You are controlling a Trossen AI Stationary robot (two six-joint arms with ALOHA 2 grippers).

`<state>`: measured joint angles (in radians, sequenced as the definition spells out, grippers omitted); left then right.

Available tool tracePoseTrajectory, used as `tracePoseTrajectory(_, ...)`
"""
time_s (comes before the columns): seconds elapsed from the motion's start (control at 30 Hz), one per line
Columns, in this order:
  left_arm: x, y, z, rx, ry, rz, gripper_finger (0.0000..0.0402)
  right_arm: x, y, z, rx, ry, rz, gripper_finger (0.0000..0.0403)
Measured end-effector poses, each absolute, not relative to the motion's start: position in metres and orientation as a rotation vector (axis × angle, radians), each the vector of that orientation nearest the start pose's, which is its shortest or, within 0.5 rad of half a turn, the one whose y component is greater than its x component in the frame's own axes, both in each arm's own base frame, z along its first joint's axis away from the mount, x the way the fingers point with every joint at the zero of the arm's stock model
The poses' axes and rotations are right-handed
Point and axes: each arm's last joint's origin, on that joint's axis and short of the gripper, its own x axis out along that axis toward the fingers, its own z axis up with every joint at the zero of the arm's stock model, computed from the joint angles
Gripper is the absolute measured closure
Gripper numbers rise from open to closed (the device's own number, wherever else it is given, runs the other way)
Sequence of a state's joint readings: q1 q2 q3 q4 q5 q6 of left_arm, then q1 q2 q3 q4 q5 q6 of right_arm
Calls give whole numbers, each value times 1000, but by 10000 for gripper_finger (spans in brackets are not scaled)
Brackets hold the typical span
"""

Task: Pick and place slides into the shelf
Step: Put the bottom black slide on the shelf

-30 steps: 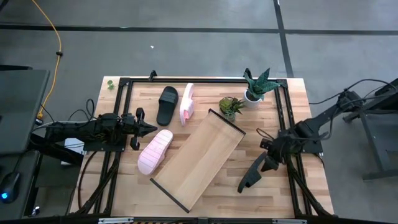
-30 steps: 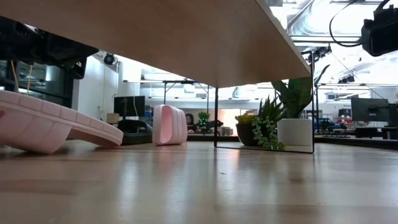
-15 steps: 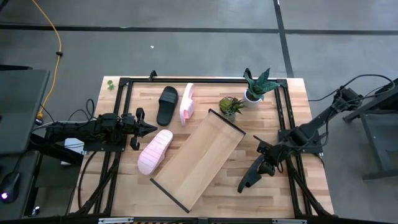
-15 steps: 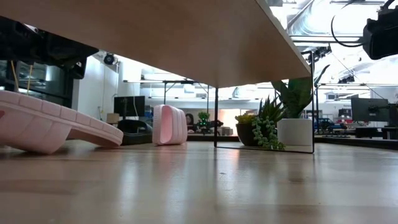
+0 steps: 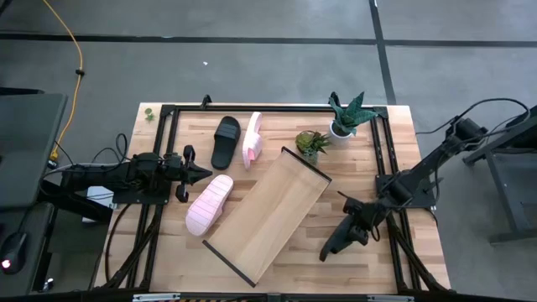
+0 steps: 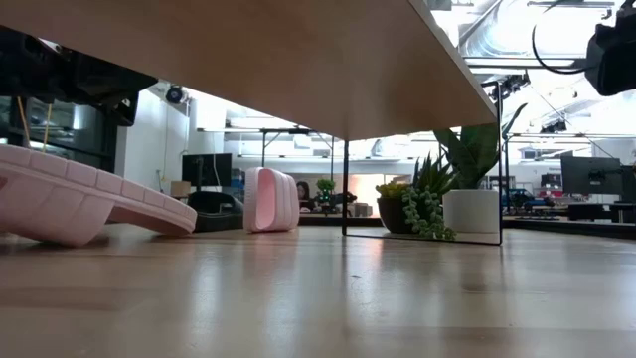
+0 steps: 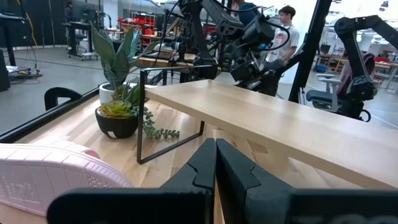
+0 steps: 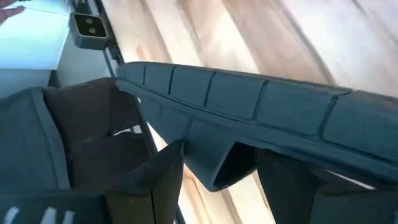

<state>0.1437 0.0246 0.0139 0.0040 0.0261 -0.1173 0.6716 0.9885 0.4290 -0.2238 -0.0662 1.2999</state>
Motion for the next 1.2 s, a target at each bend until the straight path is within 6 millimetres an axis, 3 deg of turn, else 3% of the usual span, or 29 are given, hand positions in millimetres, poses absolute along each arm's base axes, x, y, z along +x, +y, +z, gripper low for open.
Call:
tracePoseTrajectory(0.47, 97, 13, 167, -118, 0, 118, 401, 151, 127, 169, 899, 1040, 139, 221)
tracePoseTrajectory(0.93, 97, 13, 167, -118, 0, 118, 401, 154, 128, 173, 910, 993, 166, 385)
tracePoseTrajectory(1.2, 97, 13, 167, -118, 0, 118, 401, 156, 130, 176, 944, 959, 191, 399)
